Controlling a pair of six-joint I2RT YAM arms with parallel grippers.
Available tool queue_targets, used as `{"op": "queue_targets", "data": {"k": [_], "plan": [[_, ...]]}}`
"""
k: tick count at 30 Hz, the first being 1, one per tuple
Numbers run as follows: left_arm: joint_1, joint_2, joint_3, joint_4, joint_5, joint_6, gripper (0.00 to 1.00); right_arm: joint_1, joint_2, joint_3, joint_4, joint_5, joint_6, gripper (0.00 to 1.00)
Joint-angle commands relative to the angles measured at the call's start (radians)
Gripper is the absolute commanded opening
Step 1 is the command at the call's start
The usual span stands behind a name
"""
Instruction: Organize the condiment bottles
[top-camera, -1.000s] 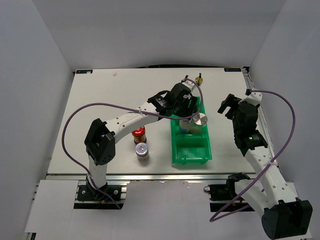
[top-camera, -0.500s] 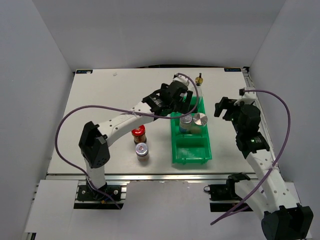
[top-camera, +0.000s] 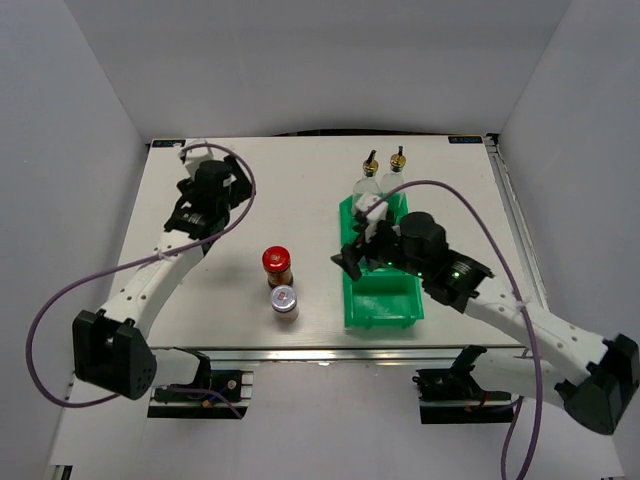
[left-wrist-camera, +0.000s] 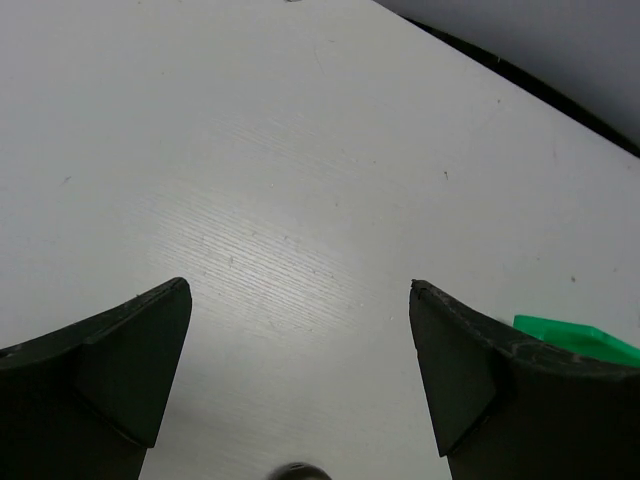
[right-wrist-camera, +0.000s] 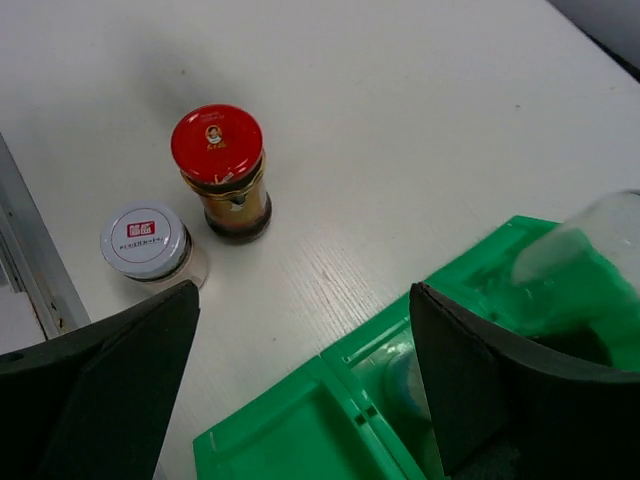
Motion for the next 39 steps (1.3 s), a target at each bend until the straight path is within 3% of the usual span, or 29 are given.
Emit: {"op": "queue_targets", "data": {"k": [1,7,18,31,39], "plan": [[0.032,-0.097,-0.111,0.112,0.019,-0.08,0.98,0.107,0.132,0.081,-0.023,0.05,-0.07,0.89],[0.112,-0.11,-0.194,0.133,0.079,-0.091,0.98,0.233,0.348,0.188,0.017,0.07,-0.116,0.89],[0.12,-0.148,-0.219,0.095,0.016,-0.046,0.98,0.27,0.622,0.357,0.098,0.108,-0.05,0.89],[0.12,-0.2,-0.24,0.087,-0.036,-0.041,0.98,0.272,0.808,0.499,0.098,0.193,0.003,0.89],[0.12,-0.209,-0.242,0.083,-0.049,-0.043,0.98,0.272,0.833,0.496,0.092,0.198,0.053,0.77]]}}
